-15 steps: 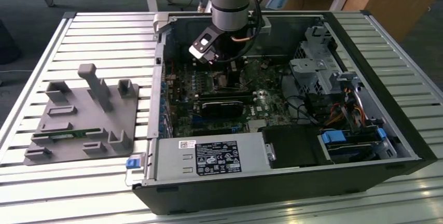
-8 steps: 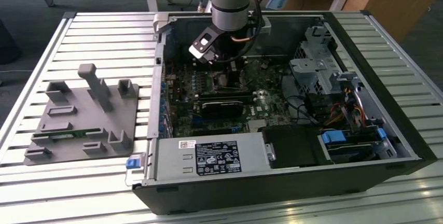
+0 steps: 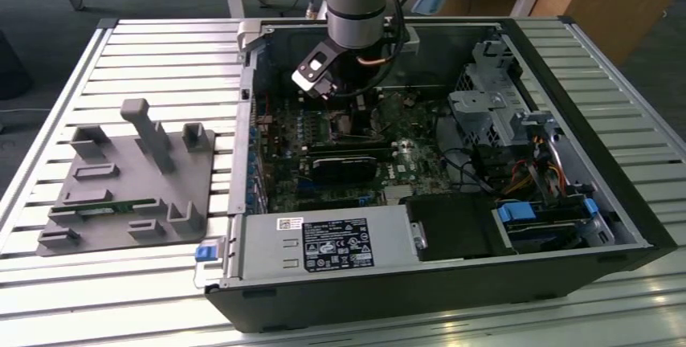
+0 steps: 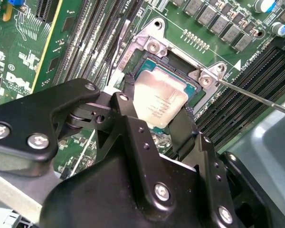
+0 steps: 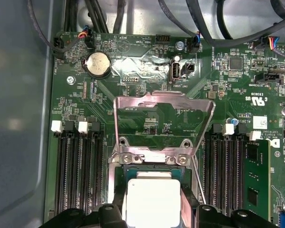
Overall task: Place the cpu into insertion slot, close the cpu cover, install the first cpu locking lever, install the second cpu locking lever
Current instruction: 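Place the cpu into insertion slot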
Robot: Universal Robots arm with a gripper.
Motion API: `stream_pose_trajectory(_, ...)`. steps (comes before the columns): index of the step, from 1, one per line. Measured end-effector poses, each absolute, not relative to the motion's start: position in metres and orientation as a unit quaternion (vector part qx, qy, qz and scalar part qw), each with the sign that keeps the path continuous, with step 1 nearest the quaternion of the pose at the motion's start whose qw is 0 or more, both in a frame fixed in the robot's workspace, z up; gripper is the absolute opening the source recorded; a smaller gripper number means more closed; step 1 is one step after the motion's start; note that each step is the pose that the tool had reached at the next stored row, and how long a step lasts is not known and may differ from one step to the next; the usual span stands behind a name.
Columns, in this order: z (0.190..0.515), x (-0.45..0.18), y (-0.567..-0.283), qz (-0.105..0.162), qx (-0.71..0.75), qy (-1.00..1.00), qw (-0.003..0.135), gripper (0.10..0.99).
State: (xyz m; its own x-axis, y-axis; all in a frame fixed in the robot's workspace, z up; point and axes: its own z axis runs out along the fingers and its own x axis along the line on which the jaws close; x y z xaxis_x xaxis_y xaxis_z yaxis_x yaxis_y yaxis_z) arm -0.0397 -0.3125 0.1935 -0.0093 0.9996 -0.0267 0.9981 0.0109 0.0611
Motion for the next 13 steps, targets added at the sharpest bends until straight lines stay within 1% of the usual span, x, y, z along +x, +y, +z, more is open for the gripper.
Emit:
stream_pose_trajectory(7, 0.1931, -0.0396, -0.3124, 0.013, 0.703, 0.71, 0.031, 0.533)
stream_pose_trajectory(9, 0.1929, -0.0396, -0.3123, 0.013, 0.703, 0.71, 0.031, 0.549)
stream_pose_trajectory(10, 0.193, -0.0396, -0.3123, 0.013, 0.703, 0.71, 0.031, 0.612)
stream_pose_trajectory(13, 0.1931, -0.0397, -0.3124, 0.012, 0.703, 0.71, 0.031, 0.612)
